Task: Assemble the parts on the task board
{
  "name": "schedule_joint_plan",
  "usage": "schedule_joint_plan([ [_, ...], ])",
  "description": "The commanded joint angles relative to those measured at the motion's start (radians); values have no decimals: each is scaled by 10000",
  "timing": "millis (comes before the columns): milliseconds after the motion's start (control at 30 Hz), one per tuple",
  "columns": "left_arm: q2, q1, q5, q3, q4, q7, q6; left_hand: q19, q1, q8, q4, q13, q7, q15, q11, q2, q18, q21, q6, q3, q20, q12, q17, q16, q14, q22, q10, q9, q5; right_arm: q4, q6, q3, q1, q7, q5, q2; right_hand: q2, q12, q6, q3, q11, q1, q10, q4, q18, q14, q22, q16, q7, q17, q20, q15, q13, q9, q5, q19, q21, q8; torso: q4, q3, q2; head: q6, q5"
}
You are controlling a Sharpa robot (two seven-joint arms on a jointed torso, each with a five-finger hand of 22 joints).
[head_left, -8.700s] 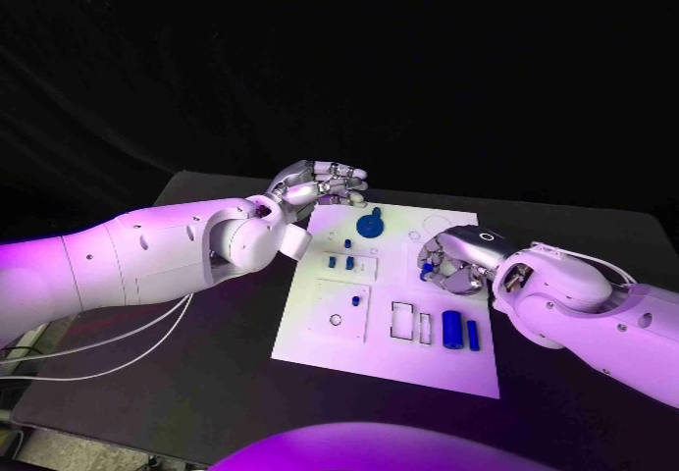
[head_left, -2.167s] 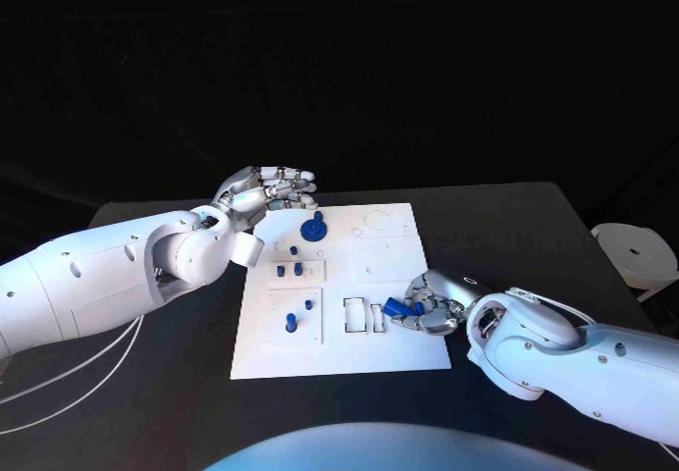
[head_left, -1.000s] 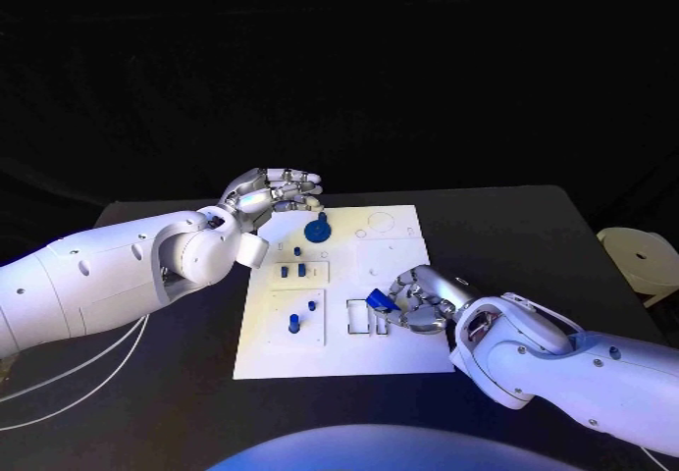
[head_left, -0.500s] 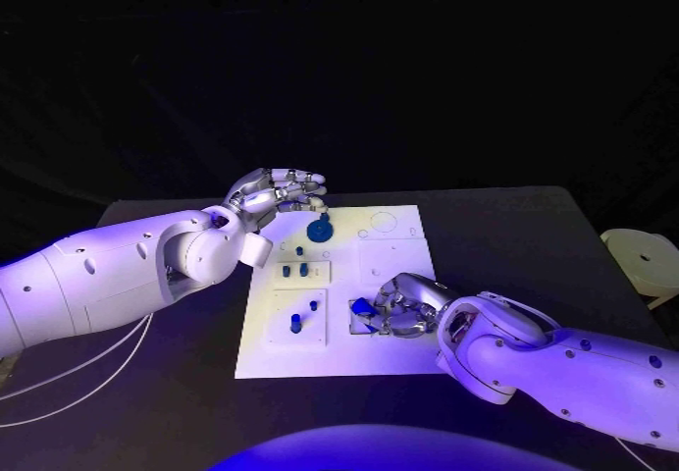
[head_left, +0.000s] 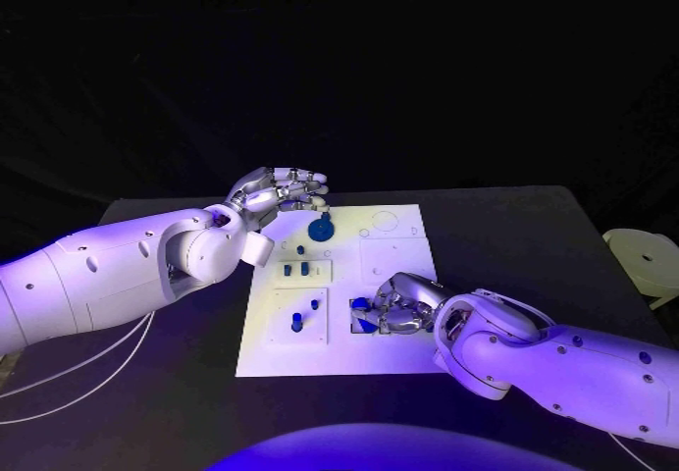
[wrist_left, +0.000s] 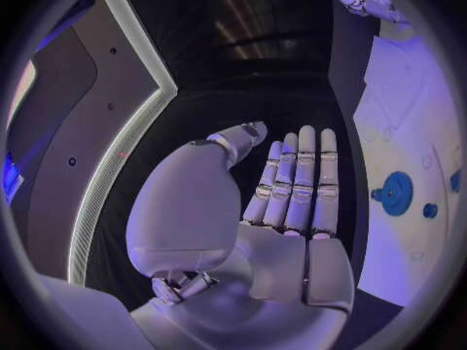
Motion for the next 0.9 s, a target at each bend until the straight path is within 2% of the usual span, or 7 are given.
schedule_joint_plan([
  [33, 9, 5, -24, 7, 30, 47, 167, 28, -24, -43, 31, 13, 184, 69, 1, 41, 93, -58, -54, -46, 9, 34, 9, -33, -28, -17, -94, -12, 11, 2, 322, -9, -24, -74, -195, 14, -122, 15, 216, -451, 0, -505, 55, 19, -156, 778, 2446, 30, -221, 1196, -75, -98, 415, 7, 353, 785, 33, -39, -13, 0, -10, 3, 15],
  [67, 7, 5, -24, 7, 31, 46, 167, 28, -24, -43, 31, 13, 184, 69, 1, 41, 93, -58, -54, -46, 9, 34, 9, -33, -28, -17, -94, -12, 11, 10, 331, -9, -24, -61, -200, 12, -129, 7, 213, -633, -2, -677, 57, 23, -155, 777, 2444, 28, -223, 1196, -78, -100, 425, 24, 203, 782, 27, -25, -13, 0, -10, 3, 15],
  [200, 0, 5, -24, 7, 35, 41, 167, 30, -35, -45, 45, 13, 186, 72, 3, 47, 94, -82, -59, -49, 13, 41, 20, -41, -35, -30, -105, -13, 13, 68, 350, -9, -24, 12, -225, -11, -56, -22, 192, -1083, 0, -1148, 58, 35, -150, 777, 2438, 23, -223, 1192, -78, -100, 447, 64, 54, 771, 5, 0, -14, 8, -5, 3, 23],
  [367, -8, 5, -23, 7, 35, 33, 173, 30, -35, -45, 45, 13, 186, 72, 3, 47, 94, -82, -59, -49, 13, 41, 20, -41, -35, -30, -105, -13, 13, 178, 318, -9, -24, 57, -331, -90, 5, -62, 177, -1372, 3, -1408, 48, 33, -143, 773, 2429, 14, -219, 1177, -75, -96, 443, 85, -55, 759, -24, 13, -6, 5, -9, 3, 23],
  [533, -26, 5, -24, 7, 42, 29, 167, 30, -35, -45, 45, 13, 186, 72, 3, 47, 94, -82, -59, -49, 13, 41, 20, -41, -35, -30, -105, -13, 13, 309, 252, -10, -24, 78, -434, -206, 43, -60, 175, -1407, 3, -1430, 51, 28, -142, 773, 2427, 13, -220, 1176, -75, -96, 451, 90, -28, 756, -31, 15, -6, 11, -2, -2, 41],
  [700, -45, 5, -24, 7, 49, 26, 166, 33, -43, -45, 53, 14, 187, 74, 5, 49, 95, -96, -61, -51, 16, 46, 28, -46, -38, -39, -111, -13, 14, 489, 247, -10, -24, 120, -486, -346, 185, -64, 171, -1490, -1, -1263, 64, 4, -147, 779, 2435, 21, -223, 1200, -75, -98, 479, 108, 260, 767, -4, 27, -10, 11, -3, -10, 59],
  [900, -67, 5, -25, 7, 61, 25, 161, 34, -45, -44, 58, 14, 187, 74, 5, 54, 96, -100, -60, -50, 17, 48, 30, -47, -39, -41, -112, -12, 15, 644, 448, -10, -24, 108, -519, -481, 336, -31, 168, -1509, -10, -720, 102, -29, -160, 795, 2452, 50, -234, 1271, -81, -104, 551, 127, 565, 792, 56, 39, -11, 4, -3, -33, 79],
])
